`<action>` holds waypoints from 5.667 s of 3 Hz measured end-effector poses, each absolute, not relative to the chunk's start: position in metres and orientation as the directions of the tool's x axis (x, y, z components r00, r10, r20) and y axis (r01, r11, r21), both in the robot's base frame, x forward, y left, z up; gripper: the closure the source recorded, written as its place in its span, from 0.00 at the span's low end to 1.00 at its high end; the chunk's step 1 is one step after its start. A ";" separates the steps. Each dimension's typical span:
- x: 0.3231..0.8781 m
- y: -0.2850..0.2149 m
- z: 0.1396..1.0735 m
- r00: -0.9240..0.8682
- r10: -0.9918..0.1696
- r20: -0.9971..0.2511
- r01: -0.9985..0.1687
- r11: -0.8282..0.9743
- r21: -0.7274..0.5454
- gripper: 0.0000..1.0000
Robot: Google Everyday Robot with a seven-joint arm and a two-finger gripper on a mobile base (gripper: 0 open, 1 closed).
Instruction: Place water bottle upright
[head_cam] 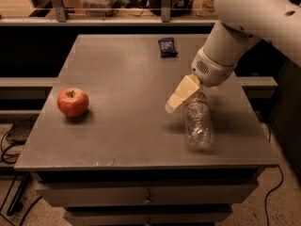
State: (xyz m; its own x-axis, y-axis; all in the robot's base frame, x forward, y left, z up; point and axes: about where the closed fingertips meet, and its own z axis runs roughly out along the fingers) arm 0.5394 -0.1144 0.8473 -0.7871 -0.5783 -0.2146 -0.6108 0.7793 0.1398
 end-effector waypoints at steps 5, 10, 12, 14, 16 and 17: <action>0.554 -0.130 0.897 -0.653 -0.584 -0.483 -0.726 0.664 0.179 1.00; 0.508 -0.115 1.022 -0.208 -0.429 -0.879 -0.944 0.324 0.065 1.00; 0.490 -0.086 1.029 0.075 -0.518 -0.852 -0.974 0.144 -0.174 1.00; 0.478 -0.058 1.037 0.347 -0.406 -0.845 -0.929 -0.025 -0.369 1.00; 0.471 -0.046 1.038 0.519 -0.255 -0.816 -0.853 -0.090 -0.514 1.00; 0.471 -0.046 1.038 0.529 -0.246 -0.812 -0.847 -0.092 -0.524 1.00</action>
Offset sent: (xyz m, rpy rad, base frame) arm 0.0174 -0.0207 -0.0074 -0.2225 -0.0539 0.0121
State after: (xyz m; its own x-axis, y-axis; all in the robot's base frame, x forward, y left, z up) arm 0.4707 -0.0458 1.0379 0.5294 -0.2459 -0.8120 -0.8466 -0.0915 -0.5243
